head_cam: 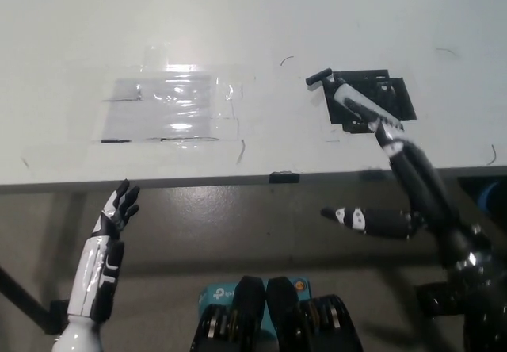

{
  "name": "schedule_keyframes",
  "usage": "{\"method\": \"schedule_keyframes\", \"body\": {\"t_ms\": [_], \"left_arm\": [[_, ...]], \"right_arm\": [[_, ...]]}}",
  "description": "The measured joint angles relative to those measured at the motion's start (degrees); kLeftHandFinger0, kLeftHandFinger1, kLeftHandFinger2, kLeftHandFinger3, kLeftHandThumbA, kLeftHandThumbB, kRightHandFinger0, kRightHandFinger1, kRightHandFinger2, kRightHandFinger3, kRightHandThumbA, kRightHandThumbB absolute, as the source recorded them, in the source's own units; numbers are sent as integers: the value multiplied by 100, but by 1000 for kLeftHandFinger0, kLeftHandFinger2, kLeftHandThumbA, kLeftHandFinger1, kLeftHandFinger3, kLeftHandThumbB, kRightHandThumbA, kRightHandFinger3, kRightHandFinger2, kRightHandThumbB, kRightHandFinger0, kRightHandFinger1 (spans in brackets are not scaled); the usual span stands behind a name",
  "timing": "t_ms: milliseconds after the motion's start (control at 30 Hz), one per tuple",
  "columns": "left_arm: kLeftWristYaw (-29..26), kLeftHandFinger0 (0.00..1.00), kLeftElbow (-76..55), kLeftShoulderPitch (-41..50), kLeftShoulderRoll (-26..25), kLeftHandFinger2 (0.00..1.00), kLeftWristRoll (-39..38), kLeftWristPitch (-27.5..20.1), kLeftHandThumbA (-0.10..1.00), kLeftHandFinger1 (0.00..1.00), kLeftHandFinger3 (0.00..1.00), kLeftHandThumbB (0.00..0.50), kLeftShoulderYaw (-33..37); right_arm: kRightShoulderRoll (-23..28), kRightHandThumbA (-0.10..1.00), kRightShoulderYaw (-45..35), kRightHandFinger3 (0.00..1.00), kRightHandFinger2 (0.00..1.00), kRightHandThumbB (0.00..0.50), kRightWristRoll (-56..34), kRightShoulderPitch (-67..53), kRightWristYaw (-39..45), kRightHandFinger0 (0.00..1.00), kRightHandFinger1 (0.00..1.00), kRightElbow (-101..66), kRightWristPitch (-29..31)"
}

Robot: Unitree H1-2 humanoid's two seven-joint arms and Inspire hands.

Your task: The robot uses right hand to pick up a small white air pumper and uses its left hand to compress it, and then puts it on the desk

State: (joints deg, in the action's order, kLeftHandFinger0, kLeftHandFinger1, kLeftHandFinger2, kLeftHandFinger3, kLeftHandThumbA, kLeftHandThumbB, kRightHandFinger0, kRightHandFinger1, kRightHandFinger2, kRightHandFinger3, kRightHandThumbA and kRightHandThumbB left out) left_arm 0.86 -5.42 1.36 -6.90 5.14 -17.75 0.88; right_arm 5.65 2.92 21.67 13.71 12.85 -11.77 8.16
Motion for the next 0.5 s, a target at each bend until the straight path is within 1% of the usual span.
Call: {"method": "schedule_keyframes", "body": {"t_ms": [33,67,167,200,233,267,300,367,400,500], "left_arm": [[17,1000,21,-5,1,1000,-20,-7,1000,1000,1000,251,5],[42,1000,36,-2,2,1000,-37,-18,1000,1000,1000,249,11],[59,1000,79,25,6,1000,-83,-27,1000,1000,1000,251,6],[59,1000,90,47,5,1000,-117,-27,1000,1000,1000,253,-5],[59,1000,93,70,4,1000,-140,-27,1000,1000,1000,245,-15],[59,1000,101,96,3,1000,-160,-27,1000,1000,1000,236,-28],[59,1000,116,116,3,1000,-178,-27,1000,1000,1000,233,-39],[63,1000,120,151,-1,1000,-222,-27,1000,1000,1000,233,-48],[74,1000,122,168,-3,1000,-236,-27,1000,1000,1000,234,-50],[108,1000,147,179,-4,1000,-267,-27,1000,1000,1000,228,-50]], "right_arm": [[-60,1000,-44,1000,1000,249,-50,-29,-60,1000,1000,81,76],[-102,1000,-77,1000,1000,255,-113,-45,-136,1000,1000,208,158],[-146,1000,-130,1000,1000,240,-205,-49,-322,1000,1000,564,390],[-147,1000,-132,1000,1000,246,-227,-47,-377,1000,1000,678,457],[-147,1000,-131,1000,1000,246,-243,-47,-414,1000,1000,745,504],[-147,1000,-130,1000,1000,264,-255,-47,-454,1000,1000,820,547],[-147,1000,-130,1000,1000,273,-260,-47,-489,1000,1000,878,567],[-154,1000,-119,1000,1000,262,-272,-47,-538,1000,1000,959,589],[-155,1000,-107,1000,1000,276,-271,-47,-562,1000,1000,1002,604],[-150,1000,-57,1000,1000,271,-269,-50,-606,1000,1000,1071,629]]}}
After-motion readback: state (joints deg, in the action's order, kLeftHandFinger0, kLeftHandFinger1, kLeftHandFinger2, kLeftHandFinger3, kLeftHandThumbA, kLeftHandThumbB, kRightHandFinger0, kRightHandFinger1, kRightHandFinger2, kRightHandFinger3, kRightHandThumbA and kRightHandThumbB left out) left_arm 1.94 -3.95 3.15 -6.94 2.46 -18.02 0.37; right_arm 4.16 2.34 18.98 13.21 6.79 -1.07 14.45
